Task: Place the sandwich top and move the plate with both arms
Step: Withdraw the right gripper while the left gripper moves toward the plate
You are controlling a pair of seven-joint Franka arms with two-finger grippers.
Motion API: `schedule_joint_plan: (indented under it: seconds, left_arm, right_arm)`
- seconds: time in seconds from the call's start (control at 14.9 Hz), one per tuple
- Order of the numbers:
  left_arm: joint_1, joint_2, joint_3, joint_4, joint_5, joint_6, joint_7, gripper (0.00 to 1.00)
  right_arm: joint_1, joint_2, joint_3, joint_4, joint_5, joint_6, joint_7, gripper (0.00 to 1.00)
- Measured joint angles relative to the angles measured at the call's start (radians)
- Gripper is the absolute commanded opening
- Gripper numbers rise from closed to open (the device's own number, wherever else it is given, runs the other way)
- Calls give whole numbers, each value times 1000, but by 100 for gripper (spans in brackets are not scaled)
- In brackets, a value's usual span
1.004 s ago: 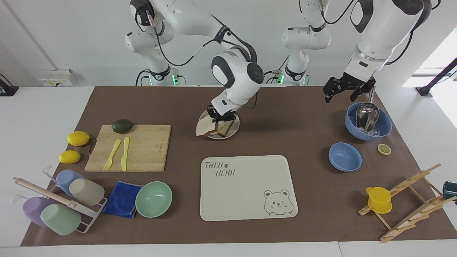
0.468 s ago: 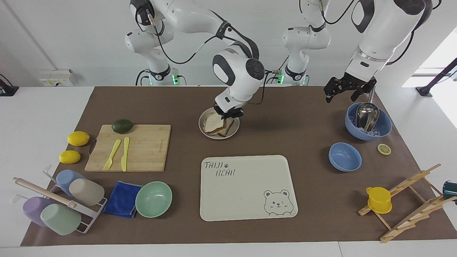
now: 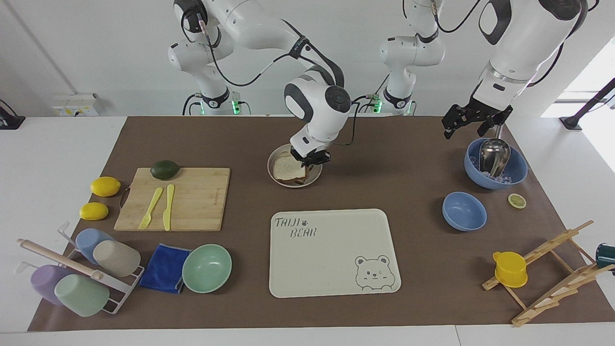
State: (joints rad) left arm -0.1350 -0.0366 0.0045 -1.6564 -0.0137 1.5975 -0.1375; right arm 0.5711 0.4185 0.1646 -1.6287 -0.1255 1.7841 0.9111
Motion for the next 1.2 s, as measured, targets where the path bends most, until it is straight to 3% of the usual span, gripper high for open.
schedule_joint_plan:
  seconds: [0.07, 0.33, 0.74, 1.0, 1.2]
  left_arm:
    - [0, 0, 0, 0, 0, 0, 0, 100]
    - [0, 0, 0, 0, 0, 0, 0, 100]
    - [0, -4, 0, -22, 0, 14, -5, 100]
    - [-8, -44, -15, -144, -2, 122, -74, 100]
    - [-86, -82, -24, -282, -17, 213, -155, 100]
  right_arm:
    - [0, -2, 0, -1, 1, 0, 1, 100]
    - [-19, -27, -1, 0, 58, 4, 5, 100]
    - [-181, -178, -1, 1, 108, -55, -47, 100]
    - [-331, -275, -2, 0, 113, -133, -222, 100]
    - [-448, -321, -3, -2, 119, -162, -321, 100]
